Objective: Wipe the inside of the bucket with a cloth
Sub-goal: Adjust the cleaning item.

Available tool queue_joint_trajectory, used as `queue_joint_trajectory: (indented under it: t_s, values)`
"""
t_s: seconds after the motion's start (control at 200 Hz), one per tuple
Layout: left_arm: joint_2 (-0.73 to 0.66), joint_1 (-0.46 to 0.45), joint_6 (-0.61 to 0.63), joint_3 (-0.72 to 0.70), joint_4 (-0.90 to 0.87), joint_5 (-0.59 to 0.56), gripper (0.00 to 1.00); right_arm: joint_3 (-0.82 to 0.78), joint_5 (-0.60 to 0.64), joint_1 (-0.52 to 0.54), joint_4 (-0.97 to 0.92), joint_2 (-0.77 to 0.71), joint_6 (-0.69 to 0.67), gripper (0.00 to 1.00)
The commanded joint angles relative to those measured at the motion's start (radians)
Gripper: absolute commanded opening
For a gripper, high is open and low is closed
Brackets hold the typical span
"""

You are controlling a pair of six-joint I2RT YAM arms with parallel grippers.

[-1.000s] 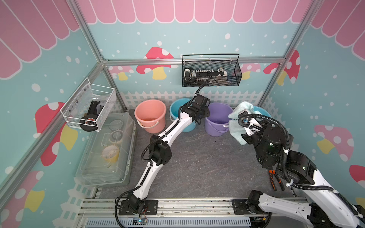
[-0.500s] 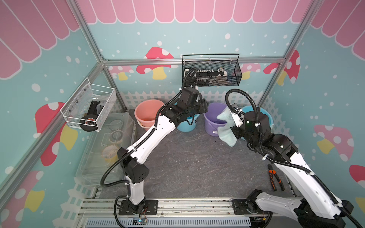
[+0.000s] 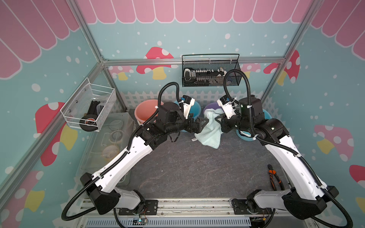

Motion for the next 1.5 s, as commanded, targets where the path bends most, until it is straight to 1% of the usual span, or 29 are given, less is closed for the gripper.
queue_joint_trajectory:
  t_s: [0.0,0.085,0.235,0.275,0.33,0.375,0.415,0.46,0.5,0.54,0.63,0.665,0.68,0.715,0.781,0.866,0.911,1.031,1.051,1.091,1.181,1.256,1.266,1.291,1.326,1.421,1.496]
  values:
    - [0.015,-0.021,0.068,-0.012,0.033,0.113,0.99,0.069,-0.185,-0.006,-0.044,0.035,0.097,0.0]
    - [0.04,-0.034,0.073,-0.005,0.028,0.113,0.99,0.106,-0.254,-0.006,-0.047,0.054,0.127,0.0]
    - [0.072,-0.037,0.077,-0.009,0.018,0.123,0.98,0.149,-0.297,-0.007,-0.042,0.059,0.158,0.0]
    - [0.078,-0.037,0.076,-0.008,0.016,0.126,0.91,0.155,-0.302,-0.007,-0.042,0.059,0.16,0.0]
    - [0.083,-0.037,0.076,-0.006,0.014,0.123,0.74,0.159,-0.3,-0.007,-0.04,0.059,0.161,0.0]
    - [0.084,-0.037,0.075,-0.007,0.014,0.112,0.56,0.158,-0.287,-0.007,-0.042,0.058,0.159,0.0]
    - [0.084,-0.037,0.074,-0.007,0.014,0.101,0.44,0.156,-0.264,-0.007,-0.044,0.056,0.152,0.0]
    - [0.082,-0.038,0.073,-0.008,0.014,0.087,0.33,0.149,-0.226,-0.009,-0.047,0.054,0.146,0.0]
    - [0.08,-0.037,0.074,-0.009,0.011,0.073,0.25,0.143,-0.191,-0.013,-0.047,0.052,0.141,0.06]
    - [0.077,-0.037,0.074,-0.01,0.008,0.058,0.19,0.136,-0.156,-0.021,-0.046,0.052,0.135,0.16]
    - [0.07,-0.037,0.074,-0.021,-0.003,0.013,0.1,0.117,-0.089,-0.06,-0.047,0.056,0.127,0.48]
    - [0.066,-0.036,0.072,-0.024,-0.009,-0.009,0.06,0.107,-0.068,-0.085,-0.047,0.058,0.127,0.58]
    - [0.065,-0.034,0.07,-0.026,-0.011,-0.017,0.05,0.104,-0.059,-0.099,-0.046,0.059,0.127,0.61]
    - [0.06,-0.031,0.065,-0.032,-0.015,-0.03,0.04,0.095,-0.037,-0.128,-0.047,0.062,0.132,0.65]
    - [0.051,-0.023,0.054,-0.043,-0.018,-0.04,0.02,0.077,0.007,-0.192,-0.045,0.07,0.147,0.7]
    - [0.035,-0.019,0.046,-0.06,-0.019,-0.051,0.02,0.046,0.078,-0.284,-0.041,0.081,0.191,0.72]
    - [0.027,-0.018,0.044,-0.07,-0.018,-0.056,0.01,0.018,0.093,-0.341,-0.025,0.086,0.23,0.72]
    - [0.007,-0.017,0.038,-0.09,-0.018,-0.07,0.01,-0.098,0.057,-0.499,0.065,0.088,0.388,0.71]
    - [0.003,-0.017,0.037,-0.092,-0.018,-0.072,0.01,-0.122,0.063,-0.522,0.088,0.086,0.429,0.71]
    - [-0.003,-0.018,0.036,-0.097,-0.018,-0.079,0.01,-0.158,0.125,-0.554,0.119,0.082,0.525,0.72]
    - [-0.018,-0.017,0.035,-0.109,-0.018,-0.085,0.01,-0.209,0.273,-0.586,0.122,0.086,0.701,0.72]
    - [-0.031,-0.017,0.036,-0.117,-0.018,-0.09,0.01,-0.191,0.372,-0.598,0.054,0.116,0.832,0.78]
    - [-0.033,-0.017,0.036,-0.117,-0.018,-0.092,0.01,-0.184,0.382,-0.6,0.043,0.122,0.848,0.8]
    - [-0.038,-0.016,0.036,-0.12,-0.018,-0.092,0.01,-0.168,0.396,-0.607,0.013,0.141,0.885,0.84]
    - [-0.042,-0.017,0.037,-0.123,-0.018,-0.094,0.01,-0.142,0.401,-0.618,-0.025,0.171,0.932,0.87]
    - [-0.054,-0.016,0.036,-0.131,-0.018,-0.098,0.01,-0.07,0.4,-0.644,-0.133,0.262,1.048,0.88]
    - [-0.065,-0.016,0.035,-0.139,-0.018,-0.102,0.02,-0.033,0.397,-0.656,-0.18,0.317,1.122,0.88]
